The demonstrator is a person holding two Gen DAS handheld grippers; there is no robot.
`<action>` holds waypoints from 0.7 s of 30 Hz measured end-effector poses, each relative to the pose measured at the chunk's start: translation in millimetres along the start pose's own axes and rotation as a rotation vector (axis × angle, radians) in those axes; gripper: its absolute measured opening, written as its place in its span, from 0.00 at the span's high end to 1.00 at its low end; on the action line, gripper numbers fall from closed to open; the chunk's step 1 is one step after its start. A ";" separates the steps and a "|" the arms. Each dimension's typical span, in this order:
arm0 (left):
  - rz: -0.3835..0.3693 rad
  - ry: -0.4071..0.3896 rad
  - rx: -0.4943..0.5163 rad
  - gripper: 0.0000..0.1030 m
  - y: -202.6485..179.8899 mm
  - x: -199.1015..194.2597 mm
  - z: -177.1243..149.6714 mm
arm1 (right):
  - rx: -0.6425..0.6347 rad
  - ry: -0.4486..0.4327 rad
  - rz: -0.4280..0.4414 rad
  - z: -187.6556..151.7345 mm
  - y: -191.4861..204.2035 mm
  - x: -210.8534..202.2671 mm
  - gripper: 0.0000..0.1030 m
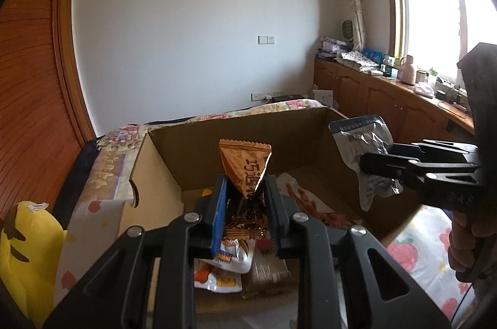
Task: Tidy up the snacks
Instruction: 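Open both tools to drop the gold candy and white pouch into the box, then move both tools back down over the remaining snacks on the bed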
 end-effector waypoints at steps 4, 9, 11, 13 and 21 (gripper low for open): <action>0.011 0.027 0.001 0.65 -1.6 9.0 -4.9 | -0.009 0.020 -0.014 -1.8 -2.0 10.9 0.62; 0.009 0.038 0.010 0.61 -9.7 7.0 -10.0 | -0.048 0.041 -0.014 -8.4 2.1 13.9 0.52; 0.000 0.040 0.019 0.59 -16.2 0.4 -12.4 | -0.044 0.043 0.005 -10.5 2.9 8.0 0.52; -0.013 0.043 0.024 0.57 -21.8 -7.5 -15.5 | -0.038 0.041 0.014 -10.9 2.6 -0.2 0.52; -0.047 0.034 0.026 0.53 -41.8 -55.1 -26.3 | -0.069 0.045 0.035 -24.0 17.6 -57.2 0.52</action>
Point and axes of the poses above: each gripper's, at about its wrist camera, not at the fingertips, and x roughly the way its jaws point, y to its left, z to its top, the point moved 6 cm from there along x, roughly the way its jaws point, and after that the axes turned 13 degrees about x, right-handed, at the moved point
